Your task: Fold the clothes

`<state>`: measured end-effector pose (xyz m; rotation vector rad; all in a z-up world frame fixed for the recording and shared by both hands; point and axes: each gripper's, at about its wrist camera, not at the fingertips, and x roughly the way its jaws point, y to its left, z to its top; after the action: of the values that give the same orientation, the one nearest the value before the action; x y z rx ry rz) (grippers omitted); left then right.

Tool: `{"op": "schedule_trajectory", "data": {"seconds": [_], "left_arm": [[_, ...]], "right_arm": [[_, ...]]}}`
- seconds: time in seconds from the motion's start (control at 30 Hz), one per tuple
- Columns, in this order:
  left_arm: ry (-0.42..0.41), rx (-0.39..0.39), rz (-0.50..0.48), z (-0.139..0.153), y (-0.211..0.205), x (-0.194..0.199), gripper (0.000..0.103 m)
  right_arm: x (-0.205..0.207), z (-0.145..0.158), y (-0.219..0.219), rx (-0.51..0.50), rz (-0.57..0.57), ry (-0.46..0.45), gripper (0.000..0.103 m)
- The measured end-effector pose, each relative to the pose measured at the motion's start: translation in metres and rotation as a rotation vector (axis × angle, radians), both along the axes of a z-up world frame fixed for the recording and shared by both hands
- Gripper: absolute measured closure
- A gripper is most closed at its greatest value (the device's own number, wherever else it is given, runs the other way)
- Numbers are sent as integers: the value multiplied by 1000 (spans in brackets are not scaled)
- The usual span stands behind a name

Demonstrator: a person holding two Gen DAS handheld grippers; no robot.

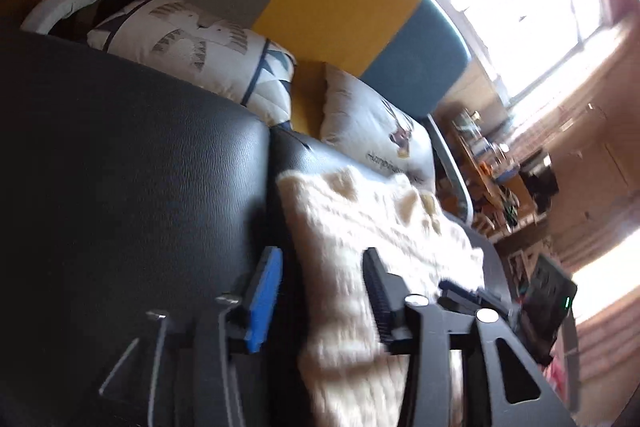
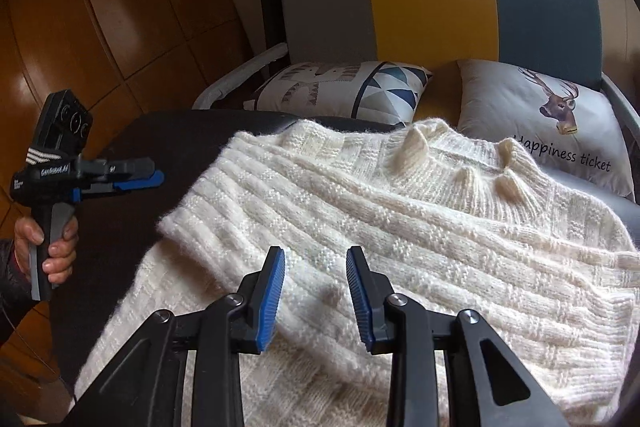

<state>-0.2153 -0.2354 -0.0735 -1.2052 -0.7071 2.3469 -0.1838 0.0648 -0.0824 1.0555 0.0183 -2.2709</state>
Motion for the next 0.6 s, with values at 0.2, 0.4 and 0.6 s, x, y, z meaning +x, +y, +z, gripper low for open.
{"op": "schedule_trajectory", "data": {"seconds": [0.2,0.4,0.6], "left_arm": [[18,-68,-132,-7,29,41,51],[29,-172,-103,-17,47,39,56],[3,-270,39,-31,45,32,97]], "right_arm": [[4,2,22,-22,-74,-39,70],[-1,2,44,-8,-154,-38,70],[-12,-11,77,141,-319,-7,70]]}}
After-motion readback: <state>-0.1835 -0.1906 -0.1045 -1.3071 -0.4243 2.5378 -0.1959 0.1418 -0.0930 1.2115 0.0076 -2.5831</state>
